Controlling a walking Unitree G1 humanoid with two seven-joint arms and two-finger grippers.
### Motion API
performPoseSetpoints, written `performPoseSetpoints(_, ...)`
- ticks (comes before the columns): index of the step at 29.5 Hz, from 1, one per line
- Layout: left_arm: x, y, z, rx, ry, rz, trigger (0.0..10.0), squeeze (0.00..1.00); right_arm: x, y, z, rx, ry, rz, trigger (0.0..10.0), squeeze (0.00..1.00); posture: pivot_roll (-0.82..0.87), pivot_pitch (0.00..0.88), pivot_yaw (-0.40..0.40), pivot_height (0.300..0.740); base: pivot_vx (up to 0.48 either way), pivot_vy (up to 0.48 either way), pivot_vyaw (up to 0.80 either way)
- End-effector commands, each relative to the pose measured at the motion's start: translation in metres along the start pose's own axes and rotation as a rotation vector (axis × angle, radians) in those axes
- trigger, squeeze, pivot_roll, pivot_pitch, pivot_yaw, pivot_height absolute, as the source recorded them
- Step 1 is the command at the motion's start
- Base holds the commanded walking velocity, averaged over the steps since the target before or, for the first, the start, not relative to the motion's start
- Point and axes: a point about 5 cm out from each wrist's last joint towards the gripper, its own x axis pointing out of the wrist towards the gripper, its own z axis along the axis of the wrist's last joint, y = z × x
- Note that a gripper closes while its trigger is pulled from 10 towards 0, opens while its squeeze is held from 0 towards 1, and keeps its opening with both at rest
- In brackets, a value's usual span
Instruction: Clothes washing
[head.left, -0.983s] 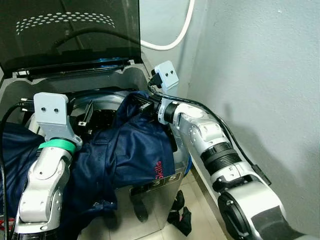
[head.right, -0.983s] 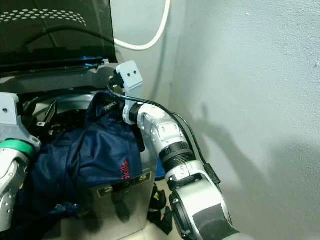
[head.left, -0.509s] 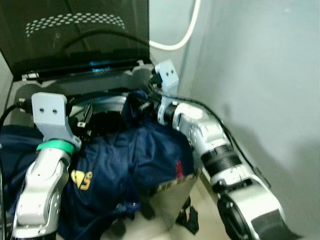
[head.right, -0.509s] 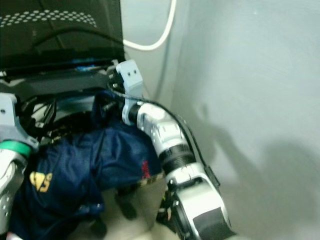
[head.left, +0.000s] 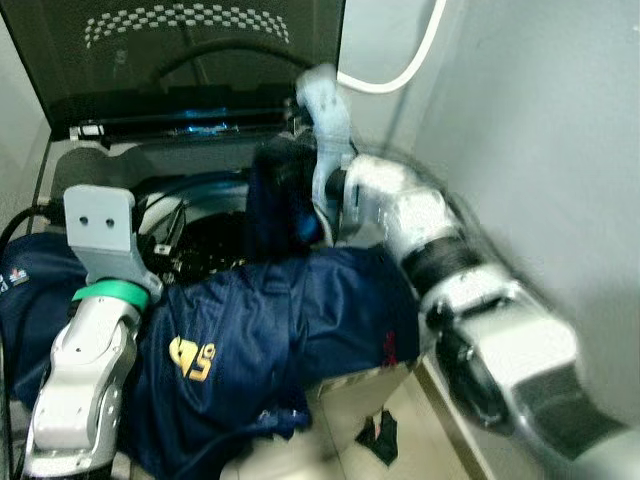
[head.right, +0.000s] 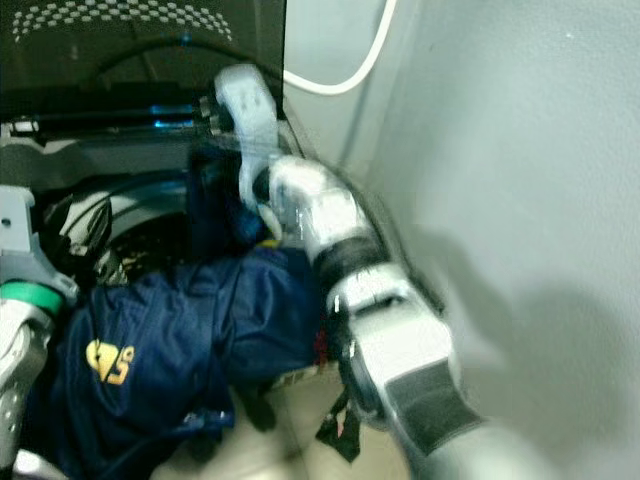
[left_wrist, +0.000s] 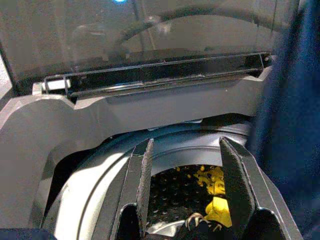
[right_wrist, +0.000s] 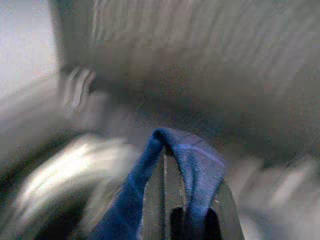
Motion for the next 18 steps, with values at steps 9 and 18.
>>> performPoseSetpoints(9,-0.009,0.000,-0.003,0.009,0.023,0.007,10.0,0.00,-0.095,-0.076,0.228,0.085,-0.969,-0.432,10.0,0.00,0.19,0.050,-0.041,0.740,0.000,0.000,0.00)
performPoseSetpoints(18,-0.005,-0.005,-0.001,0.007,0.025,-0.026,10.0,0.00,-0.011,-0.027,0.043,0.053,-0.213,-0.021,10.0,0.00,0.19,0.068,-0.008,0.740,0.000,0.000,0.00)
